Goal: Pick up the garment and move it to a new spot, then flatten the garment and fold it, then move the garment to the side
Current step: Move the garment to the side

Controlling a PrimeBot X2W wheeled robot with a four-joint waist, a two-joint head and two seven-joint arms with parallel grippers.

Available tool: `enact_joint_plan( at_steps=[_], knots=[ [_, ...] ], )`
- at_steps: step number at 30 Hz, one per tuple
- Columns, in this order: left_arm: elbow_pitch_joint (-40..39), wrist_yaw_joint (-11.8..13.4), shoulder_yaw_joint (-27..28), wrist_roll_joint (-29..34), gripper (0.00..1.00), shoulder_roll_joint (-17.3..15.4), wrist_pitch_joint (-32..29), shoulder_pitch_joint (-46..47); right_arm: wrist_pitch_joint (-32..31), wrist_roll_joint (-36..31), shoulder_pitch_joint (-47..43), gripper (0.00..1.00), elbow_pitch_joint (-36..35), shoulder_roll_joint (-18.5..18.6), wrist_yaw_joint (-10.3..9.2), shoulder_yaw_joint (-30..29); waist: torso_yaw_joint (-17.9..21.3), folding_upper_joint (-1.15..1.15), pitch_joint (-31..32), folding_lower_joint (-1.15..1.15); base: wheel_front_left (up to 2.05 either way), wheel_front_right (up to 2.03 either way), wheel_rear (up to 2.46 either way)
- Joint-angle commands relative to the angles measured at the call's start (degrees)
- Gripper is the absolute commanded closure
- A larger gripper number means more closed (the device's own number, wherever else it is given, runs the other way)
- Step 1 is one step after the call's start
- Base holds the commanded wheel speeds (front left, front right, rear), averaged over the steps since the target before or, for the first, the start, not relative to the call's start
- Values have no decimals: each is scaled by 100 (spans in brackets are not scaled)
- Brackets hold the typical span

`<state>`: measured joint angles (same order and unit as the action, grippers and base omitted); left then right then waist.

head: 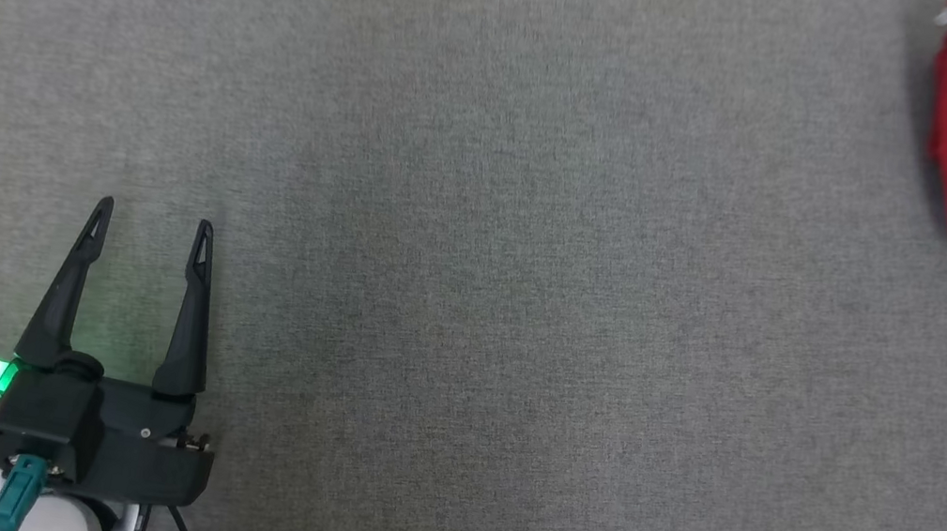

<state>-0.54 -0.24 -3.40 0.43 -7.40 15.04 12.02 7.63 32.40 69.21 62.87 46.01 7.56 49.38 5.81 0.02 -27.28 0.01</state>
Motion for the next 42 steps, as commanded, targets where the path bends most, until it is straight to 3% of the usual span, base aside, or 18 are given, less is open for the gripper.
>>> enact_joint_plan(
  at_steps=[1, 14, 15, 17, 20, 26, 33, 38, 42],
  knots=[
    [-58, 31, -13, 36, 0, -28, 20, 63, 30, -51, 143, 100, 77, 66, -17, 51, 65, -2, -241, -1, 0, 0, 0],
    [-467, 180, -21, 111, 0, -142, 20, -41, 160, -214, 935, 99, 752, 49, -17, 308, -84, -2, -491, -1, 0, 0, 0],
    [-484, 199, -23, 112, 0, -142, 20, -53, 129, -255, 952, 53, 788, 32, -17, 339, -78, -2, -502, -1, 0, 0, 0],
    [-503, 234, -14, 105, 0, -141, 20, -80, 22, -234, 1003, 1, 879, -1, -17, 330, -55, -2, -504, -1, 0, 0, 0],
    [-472, 279, 6, 72, 0, -140, 20, -128, -60, -221, 1000, 0, 981, -47, -17, 288, -5, -2, -433, -1, 0, 0, 0],
    [-362, 355, 81, -105, 0, -90, 20, -279, 572, 8, 985, 0, 988, -192, -17, -38, 82, -2, 8, -1, 0, 0, 0],
    [-226, 373, 181, -246, 0, -85, 20, -507, 757, 11, 595, 0, 418, -238, -17, -348, 119, -2, 546, -1, 0, 0, 0],
    [-135, 376, 284, -347, 0, -79, 20, -705, 747, -84, -151, 0, -503, -286, -17, -1218, 201, -2, 926, -1, 0, 0, 0],
    [-13, 336, 311, -430, 0, -40, 20, -858, 748, -377, -854, 0, -1079, -556, -17, -2038, 203, -2, 1269, -1, 0, 0, 0]
  ],
)
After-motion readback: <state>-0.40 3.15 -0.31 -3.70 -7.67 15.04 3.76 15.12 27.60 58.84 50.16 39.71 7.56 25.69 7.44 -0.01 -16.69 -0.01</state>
